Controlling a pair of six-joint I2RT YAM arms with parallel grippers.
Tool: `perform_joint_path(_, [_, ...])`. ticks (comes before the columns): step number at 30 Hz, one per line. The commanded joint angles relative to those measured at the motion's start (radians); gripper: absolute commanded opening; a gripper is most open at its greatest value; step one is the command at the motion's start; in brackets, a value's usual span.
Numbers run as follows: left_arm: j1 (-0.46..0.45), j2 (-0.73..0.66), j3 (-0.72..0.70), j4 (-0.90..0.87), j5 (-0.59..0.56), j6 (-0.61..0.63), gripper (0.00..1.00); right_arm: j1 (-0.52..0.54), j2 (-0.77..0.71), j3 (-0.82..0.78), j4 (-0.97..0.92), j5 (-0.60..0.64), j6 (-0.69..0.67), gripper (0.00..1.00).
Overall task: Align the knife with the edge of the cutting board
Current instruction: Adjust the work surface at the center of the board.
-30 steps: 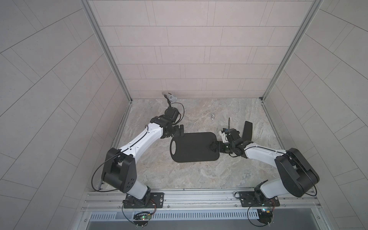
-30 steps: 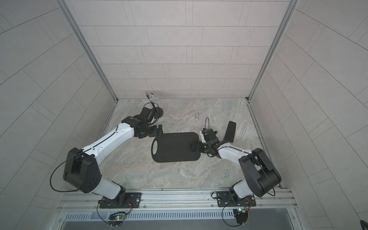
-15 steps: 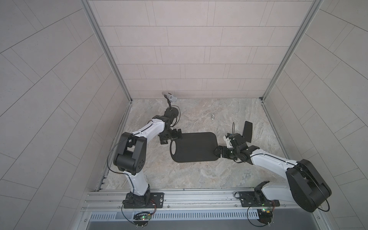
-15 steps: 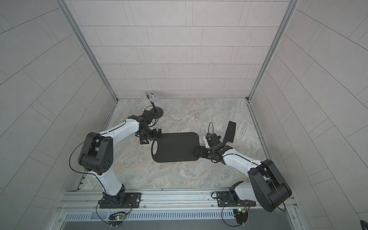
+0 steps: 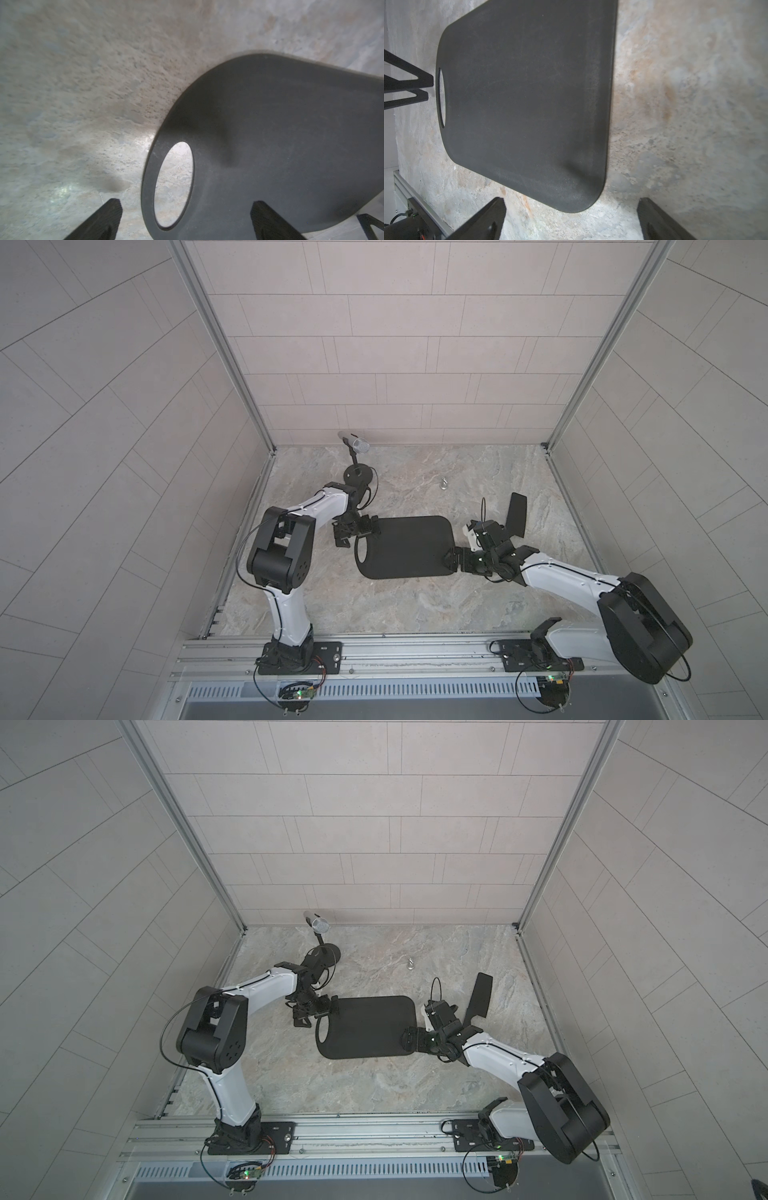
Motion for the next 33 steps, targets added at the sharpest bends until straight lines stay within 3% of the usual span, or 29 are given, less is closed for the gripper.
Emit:
perform_joint_path(1, [0.007, 0.025, 0.023, -0.027, -0.005, 0.008, 1.00, 0.024, 0.007, -0.040, -0.083, 0.008, 0.030, 1.00])
perform_joint_path(33, [-0.004, 0.097, 0.048, 0.049, 0.159, -0.020, 1.00, 0.069, -0.004, -0.077, -0.047, 0.028, 0.050, 1.00])
